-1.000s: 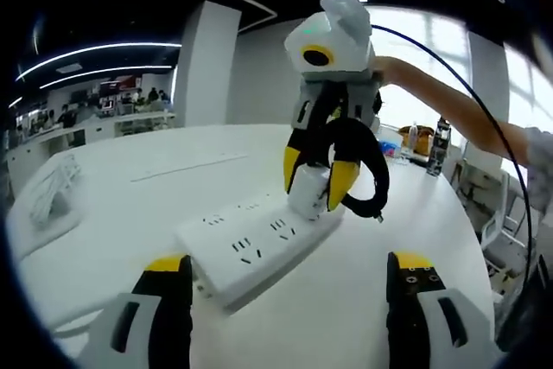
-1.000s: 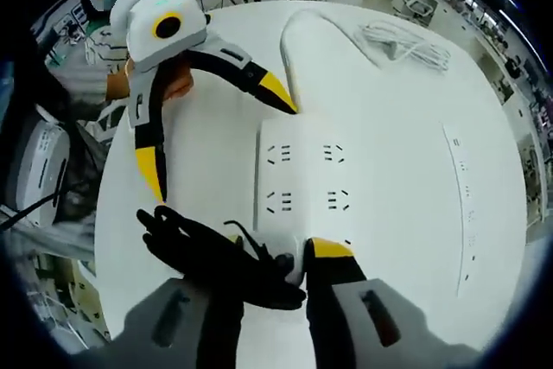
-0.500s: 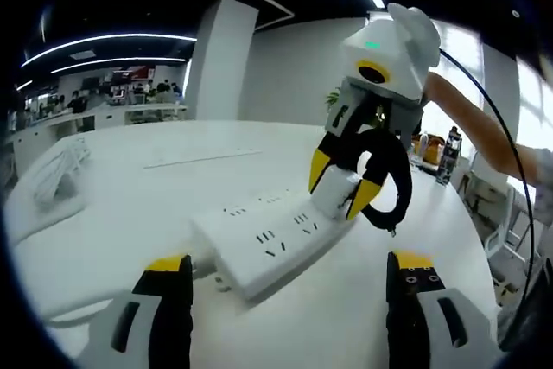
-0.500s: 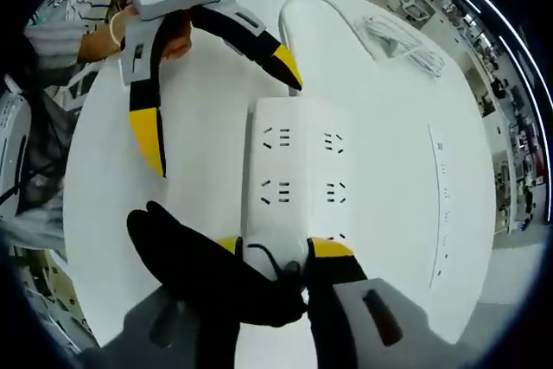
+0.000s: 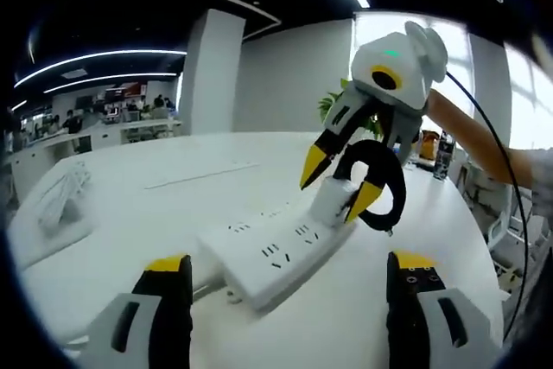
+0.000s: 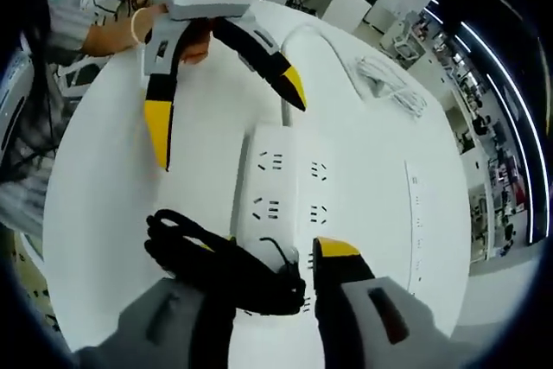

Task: Straighten the power strip on the desk, plug the charger into it

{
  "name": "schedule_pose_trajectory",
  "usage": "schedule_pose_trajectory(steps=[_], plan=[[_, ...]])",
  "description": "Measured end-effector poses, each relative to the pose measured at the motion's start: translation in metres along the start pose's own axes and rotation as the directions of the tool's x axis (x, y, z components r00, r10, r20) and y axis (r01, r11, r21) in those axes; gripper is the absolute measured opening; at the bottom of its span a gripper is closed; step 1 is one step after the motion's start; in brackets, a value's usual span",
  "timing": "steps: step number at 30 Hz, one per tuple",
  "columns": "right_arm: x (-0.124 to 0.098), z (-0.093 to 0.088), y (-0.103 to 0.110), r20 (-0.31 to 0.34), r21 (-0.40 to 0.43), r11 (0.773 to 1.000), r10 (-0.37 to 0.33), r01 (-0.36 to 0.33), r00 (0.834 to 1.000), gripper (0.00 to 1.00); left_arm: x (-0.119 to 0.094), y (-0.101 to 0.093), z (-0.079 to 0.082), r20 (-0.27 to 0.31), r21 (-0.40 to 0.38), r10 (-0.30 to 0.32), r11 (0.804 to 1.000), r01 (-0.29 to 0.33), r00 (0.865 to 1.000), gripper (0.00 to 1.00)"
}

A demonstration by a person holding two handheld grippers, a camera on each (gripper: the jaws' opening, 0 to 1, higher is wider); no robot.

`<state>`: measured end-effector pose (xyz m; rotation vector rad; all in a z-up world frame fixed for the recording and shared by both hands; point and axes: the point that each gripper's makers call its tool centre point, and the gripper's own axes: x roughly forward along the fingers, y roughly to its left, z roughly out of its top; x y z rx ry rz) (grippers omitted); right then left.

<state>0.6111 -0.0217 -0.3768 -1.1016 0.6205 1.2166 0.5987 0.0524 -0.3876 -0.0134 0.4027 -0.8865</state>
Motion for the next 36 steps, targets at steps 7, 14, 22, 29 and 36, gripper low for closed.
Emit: schedule_pose_trajectory(steps=[7, 14, 22, 29, 36], plan=[[-0.011, -0.001, -0.004, 0.010, -0.011, 0.999, -0.052, 0.052, 0.999, 0.40, 0.003, 0.006, -0.003, -0.003, -0.028, 0.003, 1.000, -0.003, 1.000, 0.95], [-0.025, -0.003, 0.002, 0.026, 0.007, 0.998, -0.066, 0.066, 0.997, 0.40, 0.006, 0.009, -0.004, -0.002, -0.050, 0.006, 0.999, -0.006, 1.000, 0.95], [-0.045, -0.008, -0.007, 0.027, 0.022, 0.994, -0.110, 0.110, 0.994, 0.40, 0.008, 0.007, -0.005, -0.009, -0.046, -0.005, 0.999, 0.004, 1.000, 0.95], [-0.066, -0.011, -0.012, 0.087, 0.065, 0.984, -0.169, 0.164, 0.982, 0.41, 0.007, 0.006, -0.003, -0.009, -0.006, -0.001, 1.000, 0.001, 1.000, 0.95], [-0.082, -0.009, -0.016, 0.209, 0.143, 0.968, -0.234, 0.207, 0.949, 0.49, 0.006, 0.004, 0.005, 0.015, 0.090, 0.020, 0.996, -0.021, 1.000, 0.98]])
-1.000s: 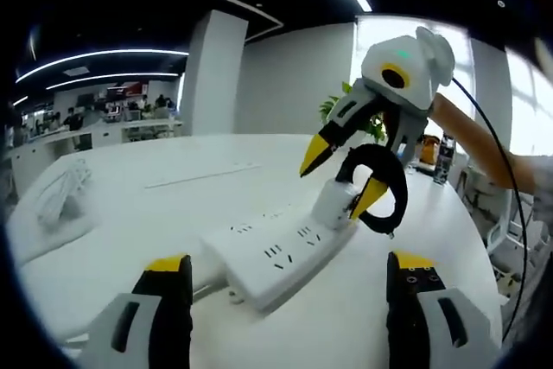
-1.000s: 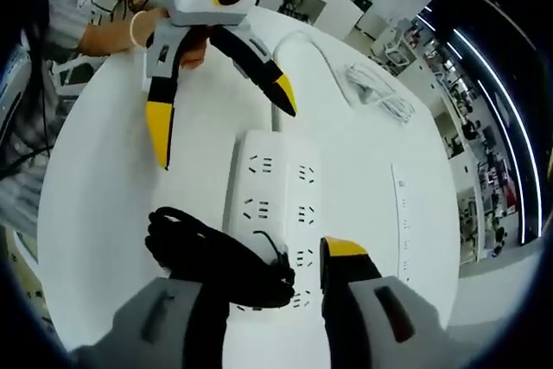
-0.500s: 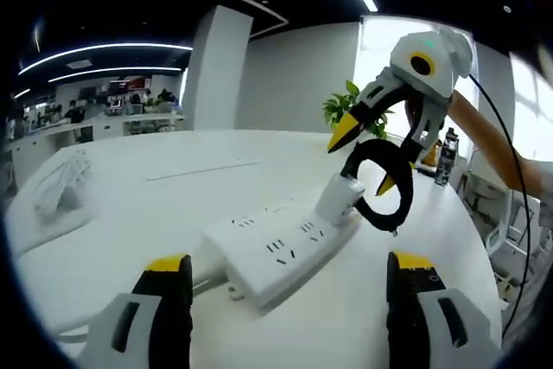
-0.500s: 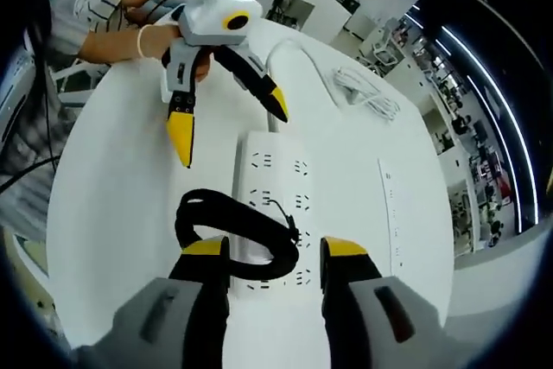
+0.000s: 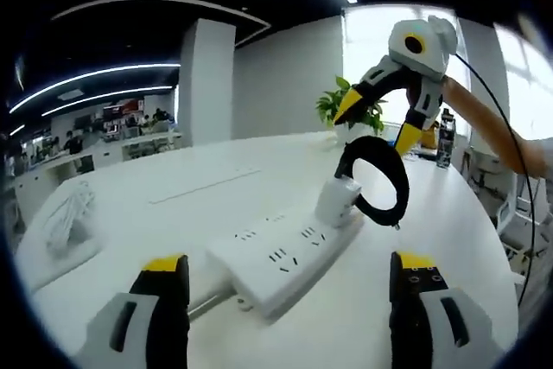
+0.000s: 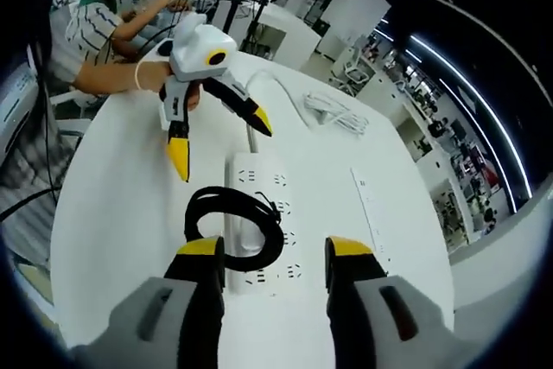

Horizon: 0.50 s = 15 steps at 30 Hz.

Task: Straighten the power strip on the desk, plug the charger into it

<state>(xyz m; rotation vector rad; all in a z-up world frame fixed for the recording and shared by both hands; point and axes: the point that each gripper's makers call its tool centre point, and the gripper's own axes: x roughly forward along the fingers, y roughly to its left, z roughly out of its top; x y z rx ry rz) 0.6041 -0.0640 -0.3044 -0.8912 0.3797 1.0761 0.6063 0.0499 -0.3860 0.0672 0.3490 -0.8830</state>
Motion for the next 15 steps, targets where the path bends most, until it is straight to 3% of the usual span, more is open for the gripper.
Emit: schedule_pose_trajectory(steps=[5, 8, 13, 15], plan=[[-0.012, 0.003, -0.004, 0.129, 0.076, 0.996, -0.066, 0.056, 0.990, 0.50, -0.002, 0.000, 0.005, 0.021, -0.005, 0.003, 1.000, -0.003, 1.000, 0.98], [-0.020, 0.004, -0.003, 0.213, 0.126, 0.990, -0.090, 0.064, 0.973, 0.52, -0.003, 0.003, 0.009, 0.037, -0.011, 0.018, 1.000, -0.018, 0.999, 0.98], [-0.032, -0.001, 0.001, 0.333, 0.218, 0.973, -0.145, 0.074, 0.932, 0.60, -0.008, 0.004, 0.014, 0.063, -0.012, 0.042, 0.999, -0.042, 0.997, 0.97], [-0.038, -0.003, 0.002, 0.389, 0.266, 0.960, -0.191, 0.089, 0.901, 0.64, -0.010, 0.004, 0.017, 0.079, -0.009, 0.046, 0.999, -0.045, 0.996, 0.97]])
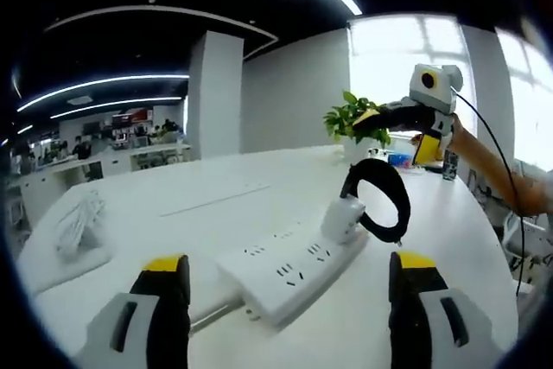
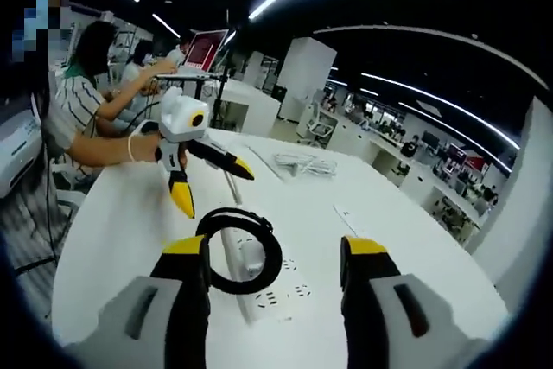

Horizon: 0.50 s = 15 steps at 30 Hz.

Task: Straighten the power strip on the desk, plug the charger into it

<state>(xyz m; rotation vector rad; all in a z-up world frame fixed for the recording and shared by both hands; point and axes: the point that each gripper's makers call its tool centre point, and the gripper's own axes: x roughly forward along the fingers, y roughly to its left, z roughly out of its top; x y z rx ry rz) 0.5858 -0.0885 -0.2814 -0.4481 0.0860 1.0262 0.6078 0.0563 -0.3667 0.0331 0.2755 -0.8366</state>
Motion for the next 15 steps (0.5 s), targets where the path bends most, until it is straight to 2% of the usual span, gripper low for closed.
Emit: schedule_pose_trajectory(steps=[3, 6, 8, 11, 15], plan=[[-0.008, -0.003, 0.003, 0.060, 0.025, 0.999, -0.027, 0.026, 0.998, 0.67, -0.003, 0.002, 0.004, 0.022, -0.007, 0.006, 1.000, -0.006, 1.000, 0.97], [-0.013, -0.007, 0.007, 0.089, 0.042, 0.998, -0.057, 0.054, 0.994, 0.69, -0.007, 0.004, 0.007, 0.032, 0.000, 0.024, 1.000, -0.024, 0.999, 0.97], [-0.013, -0.016, 0.010, 0.067, 0.042, 0.996, -0.085, 0.082, 0.994, 0.70, -0.010, 0.004, 0.009, 0.038, 0.009, 0.024, 1.000, -0.025, 0.999, 0.97], [-0.012, -0.023, 0.013, 0.070, 0.039, 0.991, -0.133, 0.130, 0.989, 0.75, -0.014, 0.002, 0.012, 0.063, 0.013, 0.023, 1.000, -0.023, 0.998, 0.97], [-0.011, -0.026, 0.017, 0.093, 0.059, 0.987, -0.154, 0.149, 0.984, 0.78, -0.018, 0.001, 0.003, 0.044, 0.032, 0.032, 0.999, -0.034, 0.998, 0.97]])
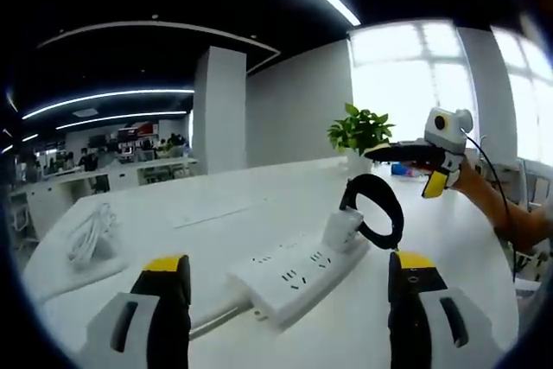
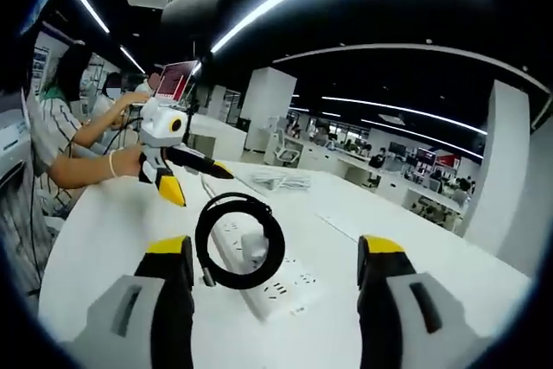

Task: Straighten the power strip on the desk, plug the charger into it

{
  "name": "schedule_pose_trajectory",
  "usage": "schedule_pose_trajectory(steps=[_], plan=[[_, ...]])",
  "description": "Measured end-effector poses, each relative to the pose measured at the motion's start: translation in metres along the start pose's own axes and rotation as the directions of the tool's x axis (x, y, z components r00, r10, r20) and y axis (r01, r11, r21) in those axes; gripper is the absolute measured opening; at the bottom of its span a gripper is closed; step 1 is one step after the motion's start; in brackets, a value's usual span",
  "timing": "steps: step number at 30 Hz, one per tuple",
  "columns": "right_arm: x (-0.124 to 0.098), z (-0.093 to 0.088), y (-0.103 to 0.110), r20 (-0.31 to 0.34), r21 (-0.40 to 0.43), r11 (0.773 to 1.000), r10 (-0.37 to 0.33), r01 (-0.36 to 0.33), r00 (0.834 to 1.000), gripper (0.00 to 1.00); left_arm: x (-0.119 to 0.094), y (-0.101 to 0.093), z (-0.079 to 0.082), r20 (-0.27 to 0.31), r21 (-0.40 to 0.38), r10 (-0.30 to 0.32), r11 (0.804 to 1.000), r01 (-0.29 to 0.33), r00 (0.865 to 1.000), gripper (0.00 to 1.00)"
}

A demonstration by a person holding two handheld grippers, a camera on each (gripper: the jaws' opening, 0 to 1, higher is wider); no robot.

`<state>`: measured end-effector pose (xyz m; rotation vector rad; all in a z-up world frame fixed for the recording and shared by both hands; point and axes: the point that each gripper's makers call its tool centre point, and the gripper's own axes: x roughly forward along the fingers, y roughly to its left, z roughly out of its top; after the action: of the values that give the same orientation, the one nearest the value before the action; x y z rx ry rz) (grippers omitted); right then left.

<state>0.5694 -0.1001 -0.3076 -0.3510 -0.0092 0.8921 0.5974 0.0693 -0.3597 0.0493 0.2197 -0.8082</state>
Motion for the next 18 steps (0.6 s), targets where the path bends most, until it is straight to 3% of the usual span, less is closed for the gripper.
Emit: schedule_pose_trajectory(steps=[8, 12, 18], plan=[[0.005, 0.002, 0.023, 0.050, 0.049, 0.998, 0.026, -0.028, 0.998, 0.85, -0.013, -0.006, 0.000, 0.028, -0.023, -0.004, 1.000, 0.005, 1.000, 0.96], [0.001, 0.011, 0.029, 0.095, 0.089, 0.996, 0.024, -0.032, 0.995, 0.85, -0.027, -0.024, -0.004, 0.053, -0.069, -0.035, 0.997, 0.039, 0.998, 0.96], [-0.008, 0.014, 0.036, 0.105, 0.095, 0.995, -0.006, -0.004, 0.995, 0.87, -0.045, -0.031, 0.000, 0.094, -0.058, 0.008, 0.998, -0.003, 0.996, 0.95]])
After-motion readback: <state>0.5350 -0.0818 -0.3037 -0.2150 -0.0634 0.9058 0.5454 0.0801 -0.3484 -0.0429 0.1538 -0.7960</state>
